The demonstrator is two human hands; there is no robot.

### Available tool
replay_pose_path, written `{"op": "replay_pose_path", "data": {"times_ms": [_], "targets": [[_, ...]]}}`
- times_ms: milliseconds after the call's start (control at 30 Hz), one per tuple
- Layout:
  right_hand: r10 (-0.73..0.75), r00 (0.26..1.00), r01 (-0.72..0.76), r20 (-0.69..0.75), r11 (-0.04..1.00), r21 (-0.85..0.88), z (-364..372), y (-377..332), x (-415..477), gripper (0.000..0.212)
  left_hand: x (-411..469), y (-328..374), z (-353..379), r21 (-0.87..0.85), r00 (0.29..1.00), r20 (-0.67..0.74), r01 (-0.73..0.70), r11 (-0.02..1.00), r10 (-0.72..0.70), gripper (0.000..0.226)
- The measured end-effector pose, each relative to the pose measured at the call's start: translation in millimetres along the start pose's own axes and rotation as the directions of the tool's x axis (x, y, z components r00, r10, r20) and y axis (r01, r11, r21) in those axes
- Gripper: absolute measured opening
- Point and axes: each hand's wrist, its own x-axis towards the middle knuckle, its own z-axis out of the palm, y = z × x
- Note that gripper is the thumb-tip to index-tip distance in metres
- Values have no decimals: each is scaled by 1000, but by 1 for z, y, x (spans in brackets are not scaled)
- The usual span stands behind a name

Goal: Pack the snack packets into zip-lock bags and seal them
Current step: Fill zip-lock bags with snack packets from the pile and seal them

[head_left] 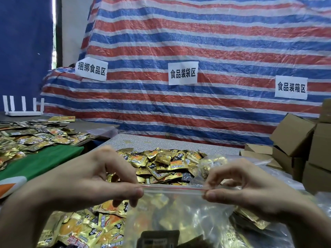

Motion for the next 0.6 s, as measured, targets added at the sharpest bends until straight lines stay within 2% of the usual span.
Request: {"op": "replay_pose_path", "data": {"times_ms": [400,600], "targets": [[10,998,-17,63,993,117,-12,16,-7,25,0,-3,-2,0,1000,-4,19,1000,-19,30],[-4,998,-4,70,993,117,-17,20,-8,22,0,-7,-2,15,1000,-25,-14,1000,14,31]]}}
